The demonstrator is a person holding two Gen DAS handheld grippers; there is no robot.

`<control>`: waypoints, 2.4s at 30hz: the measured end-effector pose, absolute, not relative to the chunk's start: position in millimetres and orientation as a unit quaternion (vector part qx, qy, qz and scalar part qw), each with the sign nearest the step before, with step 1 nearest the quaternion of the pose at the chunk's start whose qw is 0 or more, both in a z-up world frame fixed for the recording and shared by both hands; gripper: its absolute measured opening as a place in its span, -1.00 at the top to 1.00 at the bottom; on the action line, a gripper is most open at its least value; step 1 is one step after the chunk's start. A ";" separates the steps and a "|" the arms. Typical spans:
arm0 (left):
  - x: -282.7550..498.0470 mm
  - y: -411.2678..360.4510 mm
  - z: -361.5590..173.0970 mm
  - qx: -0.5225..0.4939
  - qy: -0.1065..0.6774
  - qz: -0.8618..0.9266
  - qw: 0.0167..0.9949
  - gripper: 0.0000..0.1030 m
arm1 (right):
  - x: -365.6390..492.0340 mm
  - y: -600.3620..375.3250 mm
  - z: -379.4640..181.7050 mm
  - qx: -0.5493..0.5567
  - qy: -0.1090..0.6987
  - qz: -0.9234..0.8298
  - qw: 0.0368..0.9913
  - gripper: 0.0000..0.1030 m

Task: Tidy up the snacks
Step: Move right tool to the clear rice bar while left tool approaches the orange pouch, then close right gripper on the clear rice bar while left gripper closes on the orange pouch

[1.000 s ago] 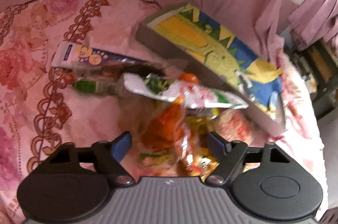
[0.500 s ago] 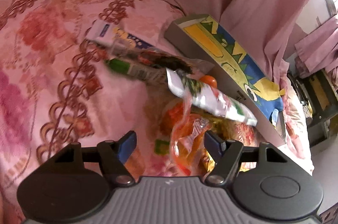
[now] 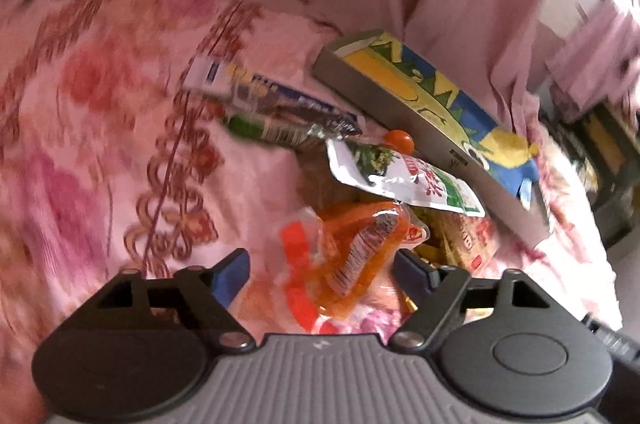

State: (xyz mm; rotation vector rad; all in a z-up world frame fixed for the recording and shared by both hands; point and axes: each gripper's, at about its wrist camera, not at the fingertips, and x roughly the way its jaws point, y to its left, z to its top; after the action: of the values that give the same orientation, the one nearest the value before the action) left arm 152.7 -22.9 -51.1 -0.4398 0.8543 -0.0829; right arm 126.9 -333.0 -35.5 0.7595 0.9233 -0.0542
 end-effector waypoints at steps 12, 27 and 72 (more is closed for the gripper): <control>160.8 -47.0 -25.6 -0.092 0.356 -0.095 0.925 -0.92 | 129.4 -329.2 -31.3 0.327 0.434 -0.003 0.839 -0.22; 191.2 -67.7 -60.7 -0.051 0.386 -0.149 0.909 -0.50 | 143.3 -328.8 -41.8 0.329 0.435 -0.004 0.838 -0.22; 168.8 -74.6 -55.1 -0.098 0.360 -0.107 0.922 0.21 | 133.4 -323.5 -31.4 0.357 0.412 0.030 0.838 0.06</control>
State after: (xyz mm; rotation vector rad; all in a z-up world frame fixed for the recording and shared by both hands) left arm 168.8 -74.6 -55.1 -0.2010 0.7390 -0.2202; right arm 133.4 -323.5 -31.4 0.7553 0.8728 0.0637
